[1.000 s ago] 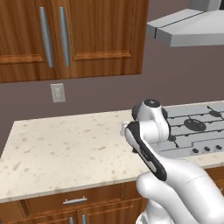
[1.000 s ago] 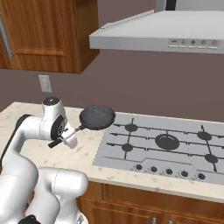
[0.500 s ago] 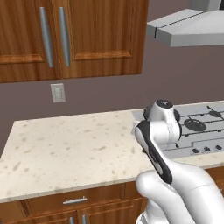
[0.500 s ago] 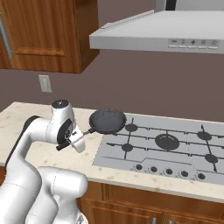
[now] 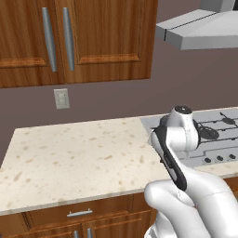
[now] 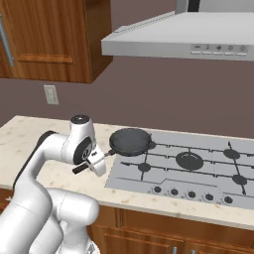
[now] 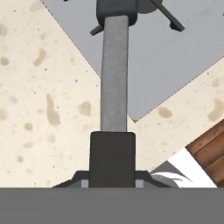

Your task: Place both pans onto different burners. Then place the squash and the fish on different pans.

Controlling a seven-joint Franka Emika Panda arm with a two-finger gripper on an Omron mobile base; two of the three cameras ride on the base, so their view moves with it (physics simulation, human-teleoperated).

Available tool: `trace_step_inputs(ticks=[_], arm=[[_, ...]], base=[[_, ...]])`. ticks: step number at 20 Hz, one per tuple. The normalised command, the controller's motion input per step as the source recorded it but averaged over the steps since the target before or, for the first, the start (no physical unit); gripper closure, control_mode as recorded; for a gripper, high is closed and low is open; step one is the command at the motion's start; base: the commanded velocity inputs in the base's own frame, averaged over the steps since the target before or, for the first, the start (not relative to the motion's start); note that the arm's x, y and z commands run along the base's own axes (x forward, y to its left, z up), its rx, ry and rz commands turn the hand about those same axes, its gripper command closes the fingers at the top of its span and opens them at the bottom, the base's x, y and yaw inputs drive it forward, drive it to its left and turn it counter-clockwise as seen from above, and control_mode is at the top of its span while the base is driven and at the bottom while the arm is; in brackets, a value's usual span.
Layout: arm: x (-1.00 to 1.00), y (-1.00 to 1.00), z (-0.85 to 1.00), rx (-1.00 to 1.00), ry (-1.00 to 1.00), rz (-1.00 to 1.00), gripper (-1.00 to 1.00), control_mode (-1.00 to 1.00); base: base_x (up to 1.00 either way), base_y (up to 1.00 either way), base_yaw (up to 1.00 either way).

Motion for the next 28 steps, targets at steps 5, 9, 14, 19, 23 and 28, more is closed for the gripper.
trace_step_inputs(ticks=[5,9,14,19,23,28], arm=[[0.03,-0.37,-0.05,0.02,0.11,0.0,1.0,-1.0],[0.12,-0.31,-0.13,0.04,0.1,0.01,1.0,-1.0],[0.23,-0.2,-0.15,0.05,0.08,0.03,1.0,-1.0],[0.27,-0.17,-0.18,0.07,0.07,0.04,1.0,-1.0],[0.28,-0.16,-0.23,0.03,0.07,0.02,1.0,-1.0],[0.33,-0.13,-0.28,0.03,0.09,0.01,1.0,-1.0]], base=[[0.0,0.0,0.0],[0.0,0.0,0.0],[0.0,0.0,0.0],[0.0,0.0,0.0],[0.0,0.0,0.0],[0.0,0.0,0.0]])
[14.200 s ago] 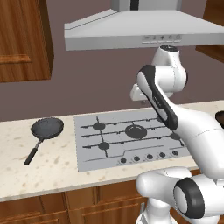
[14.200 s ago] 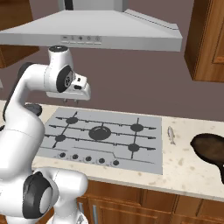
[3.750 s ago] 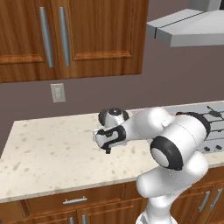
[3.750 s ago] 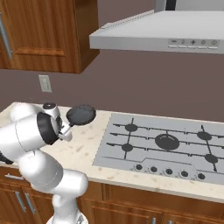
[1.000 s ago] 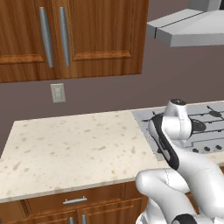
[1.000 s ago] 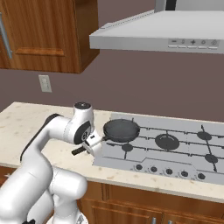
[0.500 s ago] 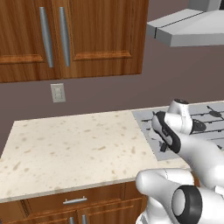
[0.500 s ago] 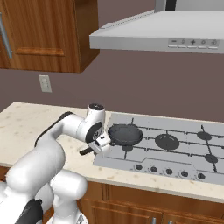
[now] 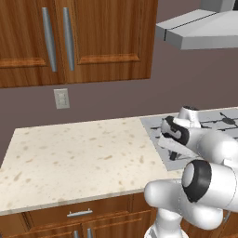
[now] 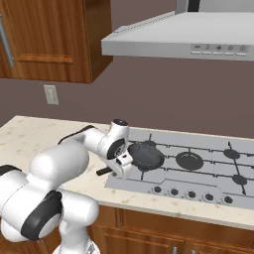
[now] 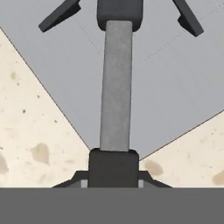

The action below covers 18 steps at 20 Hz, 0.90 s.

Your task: Place both pans onto different burners. Then place the squash and the fish on different pans.

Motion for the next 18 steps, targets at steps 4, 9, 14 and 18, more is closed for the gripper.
trace_step_inputs(ticks=[4,9,14,18], arm=[[0.34,-0.08,-0.31,0.01,0.11,0.0,1.0,-1.0],[0.24,-0.05,-0.3,0.0,0.11,0.0,1.0,-1.0],[0.04,-0.05,-0.23,0.0,0.07,0.0,1.0,-1.0],[0.0,-0.17,-0.19,0.0,0.04,0.0,1.0,-1.0]], base=[[0.0,0.0,0.0],[0.0,0.0,0.0],[0.0,0.0,0.0],[0.0,0.0,0.0]])
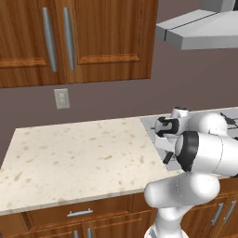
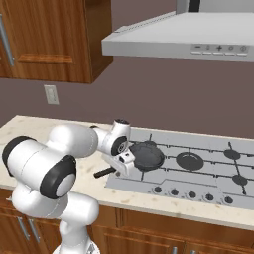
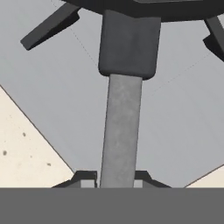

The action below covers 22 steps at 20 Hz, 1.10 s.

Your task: Place both pans onto different burners. Then place the squash and the fish on different pans.

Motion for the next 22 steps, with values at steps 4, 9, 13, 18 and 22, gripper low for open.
trace_step_inputs(ticks=[4,9,13,18,22], arm=[[0.0,-0.19,-0.25,0.01,0.03,0.0,1.0,-1.0],[0.0,-0.13,-0.28,0.01,0.01,0.0,1.0,-1.0],[0.0,-0.06,-0.18,0.01,0.0,0.0,1.0,-1.0],[0.0,-0.06,-0.06,0.01,0.0,0.0,1.0,-1.0],[0.0,-0.06,-0.08,0.01,0.0,0.0,1.0,-1.0]], base=[[0.0,0.0,0.0],[0.0,0.0,0.0],[0.0,0.0,0.0],[0.0,0.0,0.0],[0.0,0.0,0.0]])
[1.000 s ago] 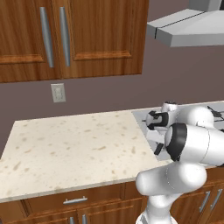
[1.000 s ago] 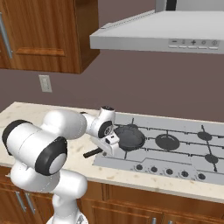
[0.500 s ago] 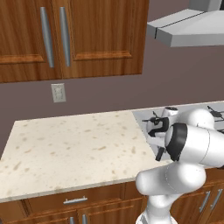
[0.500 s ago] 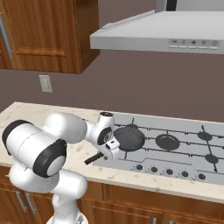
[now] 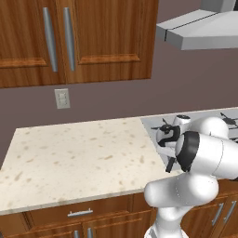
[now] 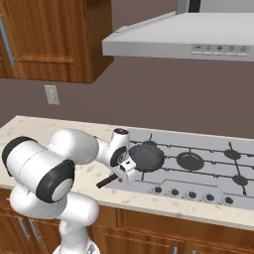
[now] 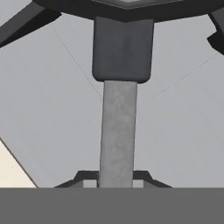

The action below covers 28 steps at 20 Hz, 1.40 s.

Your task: Place both pans onto different burners. Then place the squash and the fish on different pans.

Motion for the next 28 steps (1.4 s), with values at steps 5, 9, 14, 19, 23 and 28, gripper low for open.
trace_step_inputs(ticks=[5,9,14,19,23,28], arm=[[0.02,-0.02,-0.08,0.02,0.0,0.0,1.0,-1.0],[0.02,0.0,-0.05,0.01,0.0,0.0,-1.0,-1.0],[0.0,-0.13,0.0,0.0,0.0,0.0,-1.0,-1.0],[0.0,-0.02,0.0,0.0,0.0,0.0,-1.0,-1.0],[0.02,0.01,0.0,0.0,0.0,0.04,-1.0,-1.0],[0.0,0.0,0.06,0.0,-0.05,0.04,-1.0,-1.0]], base=[[0.0,0.0,0.0],[0.0,0.0,0.0],[0.0,0.0,0.0],[0.0,0.0,0.0],[0.0,0.0,0.0],[0.0,0.0,0.0]])
